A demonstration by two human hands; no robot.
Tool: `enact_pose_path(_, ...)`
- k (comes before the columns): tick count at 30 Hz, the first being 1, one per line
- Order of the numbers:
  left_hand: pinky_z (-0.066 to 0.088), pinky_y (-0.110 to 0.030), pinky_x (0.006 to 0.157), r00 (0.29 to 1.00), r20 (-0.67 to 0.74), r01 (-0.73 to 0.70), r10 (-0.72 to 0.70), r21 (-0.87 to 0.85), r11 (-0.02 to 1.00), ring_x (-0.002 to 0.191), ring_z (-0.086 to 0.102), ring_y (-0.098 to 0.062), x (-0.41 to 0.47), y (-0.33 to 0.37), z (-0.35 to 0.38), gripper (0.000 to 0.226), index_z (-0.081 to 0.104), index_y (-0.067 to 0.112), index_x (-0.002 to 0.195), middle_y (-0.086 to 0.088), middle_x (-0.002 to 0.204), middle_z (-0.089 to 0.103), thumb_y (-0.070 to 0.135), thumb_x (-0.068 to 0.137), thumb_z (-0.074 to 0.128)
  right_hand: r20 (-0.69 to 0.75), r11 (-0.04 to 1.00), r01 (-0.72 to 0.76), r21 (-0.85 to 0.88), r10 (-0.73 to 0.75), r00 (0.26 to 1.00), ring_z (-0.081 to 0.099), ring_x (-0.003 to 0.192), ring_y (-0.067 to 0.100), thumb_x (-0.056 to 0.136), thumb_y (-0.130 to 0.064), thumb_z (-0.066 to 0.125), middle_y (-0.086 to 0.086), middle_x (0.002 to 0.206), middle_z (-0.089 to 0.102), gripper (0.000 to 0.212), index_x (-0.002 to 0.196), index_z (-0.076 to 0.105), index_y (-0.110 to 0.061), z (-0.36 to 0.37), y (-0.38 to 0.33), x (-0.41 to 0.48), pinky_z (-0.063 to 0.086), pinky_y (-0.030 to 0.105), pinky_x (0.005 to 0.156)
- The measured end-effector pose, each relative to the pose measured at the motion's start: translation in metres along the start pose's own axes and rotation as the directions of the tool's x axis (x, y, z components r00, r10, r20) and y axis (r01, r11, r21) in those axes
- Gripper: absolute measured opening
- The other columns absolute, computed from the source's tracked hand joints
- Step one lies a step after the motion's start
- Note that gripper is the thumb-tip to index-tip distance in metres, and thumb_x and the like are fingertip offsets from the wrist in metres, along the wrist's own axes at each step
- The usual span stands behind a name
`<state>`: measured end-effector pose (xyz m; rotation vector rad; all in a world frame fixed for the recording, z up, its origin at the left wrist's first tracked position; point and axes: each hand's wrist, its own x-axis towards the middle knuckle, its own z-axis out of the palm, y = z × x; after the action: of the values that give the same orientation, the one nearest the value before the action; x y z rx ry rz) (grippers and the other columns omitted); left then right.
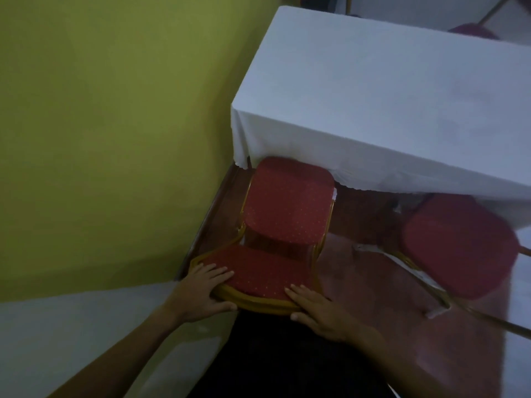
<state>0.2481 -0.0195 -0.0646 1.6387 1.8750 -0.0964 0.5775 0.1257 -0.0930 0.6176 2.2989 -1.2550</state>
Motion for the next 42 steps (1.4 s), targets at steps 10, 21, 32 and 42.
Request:
enact_pose_path(10,0.011,-0.029,0.118,0.919,0.275,-0.291,0.283,-0.01,0.957,0.147,0.021,-0.015,0.03,-0.046,-0.026,0.079,0.025,0.039,0.153,0.011,0.159,0.027,0.081,0.087,0.037,-0.13,0.985,-0.136,-0.11,0.121,0.984,0.016,0.151,0.023,0.087,-0.082,0.005,-0.001,0.165,0.011,0.089,0.158,0.005,-0.029,0.02,-0.039,0.022,0.014,0.04,0.12)
enact_pose_path(21,0.005,-0.033,0.119,0.871,0.277,-0.419,0.406,-0.013,0.908,0.149,0.02,-0.02,0.044,-0.075,-0.019,0.087,0.019,0.029,0.156,0.003,0.161,0.022,0.083,0.088,0.013,-0.279,0.979,-0.187,-0.087,0.156,0.947,0.023,0.147,0.014,0.095,-0.077,0.015,-0.005,0.16,0.024,0.08,0.156,0.026,-0.026,0.019,-0.06,0.026,0.013,0.033,0.12)
enact_pose_path(32,0.002,-0.027,0.118,0.868,0.263,-0.436,0.42,0.0,0.9,0.15,0.015,-0.016,0.051,-0.093,-0.032,0.089,0.019,0.03,0.156,0.005,0.162,0.02,0.084,0.087,0.023,-0.42,0.975,-0.185,-0.123,0.118,0.9,0.06,0.122,0.023,0.098,-0.07,0.032,0.005,0.143,0.056,0.066,0.144,0.041,-0.024,0.025,-0.07,0.045,0.054,0.043,0.094)
enact_pose_path(42,0.006,-0.03,0.121,0.881,0.261,-0.41,0.395,0.005,0.912,0.149,0.015,-0.014,0.047,-0.088,-0.033,0.09,0.019,0.03,0.156,0.006,0.162,0.02,0.086,0.086,0.022,-0.416,0.97,-0.201,-0.139,0.127,0.901,0.059,0.124,0.02,0.097,-0.071,0.036,0.002,0.143,0.056,0.068,0.143,0.049,-0.022,0.026,-0.067,0.044,0.05,0.04,0.098)
